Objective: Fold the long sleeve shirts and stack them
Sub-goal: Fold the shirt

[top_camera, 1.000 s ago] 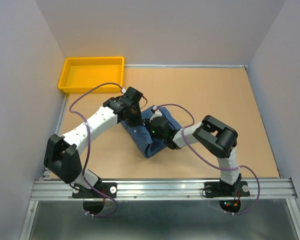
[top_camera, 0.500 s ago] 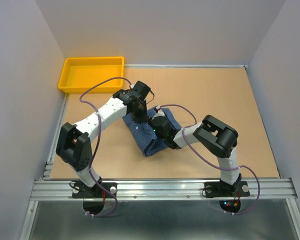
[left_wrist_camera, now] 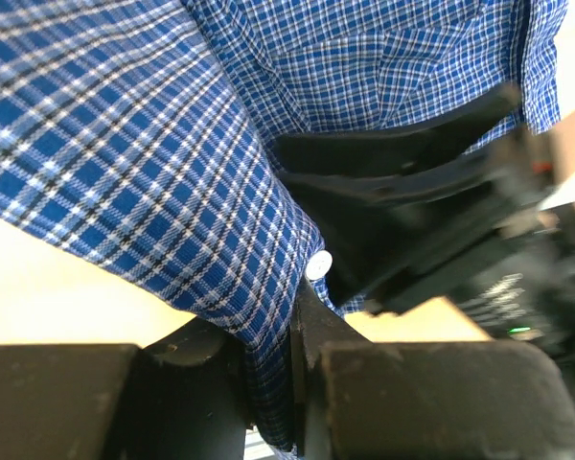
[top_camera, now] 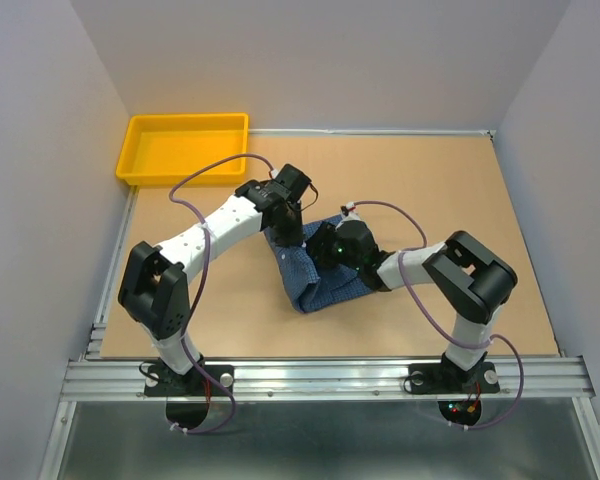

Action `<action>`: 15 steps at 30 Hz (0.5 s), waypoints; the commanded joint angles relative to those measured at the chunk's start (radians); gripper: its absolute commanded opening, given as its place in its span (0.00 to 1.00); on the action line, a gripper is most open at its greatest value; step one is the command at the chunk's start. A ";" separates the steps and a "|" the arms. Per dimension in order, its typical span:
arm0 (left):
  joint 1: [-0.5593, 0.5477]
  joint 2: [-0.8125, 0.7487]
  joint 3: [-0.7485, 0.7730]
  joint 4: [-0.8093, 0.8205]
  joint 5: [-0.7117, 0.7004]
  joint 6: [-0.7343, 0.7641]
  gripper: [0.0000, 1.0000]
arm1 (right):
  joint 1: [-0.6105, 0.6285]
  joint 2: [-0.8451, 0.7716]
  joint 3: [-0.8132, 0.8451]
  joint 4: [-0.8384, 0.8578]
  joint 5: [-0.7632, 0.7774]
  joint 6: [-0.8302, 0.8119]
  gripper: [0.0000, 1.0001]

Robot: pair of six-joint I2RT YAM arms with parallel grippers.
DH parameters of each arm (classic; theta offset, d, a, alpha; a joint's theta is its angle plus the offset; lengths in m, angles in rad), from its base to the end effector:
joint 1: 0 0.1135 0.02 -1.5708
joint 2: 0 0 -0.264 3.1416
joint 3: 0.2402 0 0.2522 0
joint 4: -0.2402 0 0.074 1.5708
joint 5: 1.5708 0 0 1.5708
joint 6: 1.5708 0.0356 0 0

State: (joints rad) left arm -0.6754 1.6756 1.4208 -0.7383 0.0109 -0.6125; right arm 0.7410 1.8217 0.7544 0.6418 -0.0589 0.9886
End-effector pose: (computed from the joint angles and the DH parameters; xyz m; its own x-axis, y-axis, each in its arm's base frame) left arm 0.2804 -0.2252 0.2806 -0.8970 -0.0180 -0.4416 0.1395 0.9366 -0.3214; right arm 0.2613 0.2419 0.1384 -0.7633 0.4317 -0.4805 -0.1379 0.6178 0.7741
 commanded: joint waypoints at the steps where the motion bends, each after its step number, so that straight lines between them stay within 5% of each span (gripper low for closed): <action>1: -0.001 -0.001 0.067 -0.012 -0.052 0.026 0.14 | -0.031 -0.085 -0.010 -0.037 -0.108 -0.022 0.54; 9: -0.003 -0.010 0.110 -0.053 -0.065 0.042 0.13 | -0.031 -0.180 0.033 -0.324 -0.114 -0.125 0.41; 15: -0.003 0.001 0.139 -0.076 -0.052 0.063 0.12 | -0.029 -0.145 -0.021 -0.283 -0.199 -0.071 0.32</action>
State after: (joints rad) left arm -0.6769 1.6863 1.4971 -0.7864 -0.0277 -0.5777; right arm 0.7063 1.6592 0.7536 0.3531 -0.1864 0.9070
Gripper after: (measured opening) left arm 0.250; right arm 0.333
